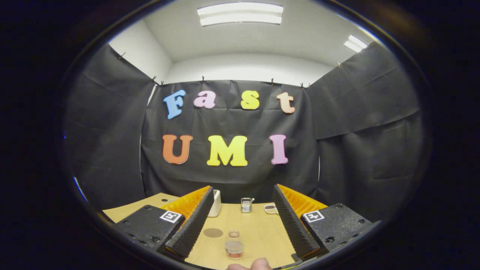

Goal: Take the bottle from table, then pour the juice into the cup, finally place the bottle on the coaster

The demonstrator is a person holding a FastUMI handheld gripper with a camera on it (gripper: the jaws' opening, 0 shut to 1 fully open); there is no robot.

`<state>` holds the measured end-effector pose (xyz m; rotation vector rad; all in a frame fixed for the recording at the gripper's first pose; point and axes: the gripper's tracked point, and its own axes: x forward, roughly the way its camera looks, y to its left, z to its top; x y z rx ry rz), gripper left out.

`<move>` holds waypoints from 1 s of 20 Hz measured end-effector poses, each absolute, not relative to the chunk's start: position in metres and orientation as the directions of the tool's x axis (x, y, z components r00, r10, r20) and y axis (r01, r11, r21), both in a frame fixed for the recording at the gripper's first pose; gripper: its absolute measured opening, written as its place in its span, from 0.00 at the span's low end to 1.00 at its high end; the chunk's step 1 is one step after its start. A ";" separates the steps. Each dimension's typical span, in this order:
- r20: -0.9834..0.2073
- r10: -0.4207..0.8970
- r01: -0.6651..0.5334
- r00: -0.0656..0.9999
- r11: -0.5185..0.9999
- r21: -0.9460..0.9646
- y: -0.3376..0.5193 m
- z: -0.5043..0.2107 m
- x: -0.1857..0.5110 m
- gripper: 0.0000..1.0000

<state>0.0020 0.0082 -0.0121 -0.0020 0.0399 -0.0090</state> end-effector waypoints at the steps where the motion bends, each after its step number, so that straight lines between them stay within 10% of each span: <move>1: -0.041 -0.007 0.007 0.999 1.000 -0.001 0.009 -0.013 0.002 1.00; 20: -0.069 0.061 -0.063 0.996 0.998 -0.023 0.023 -0.099 -0.002 1.00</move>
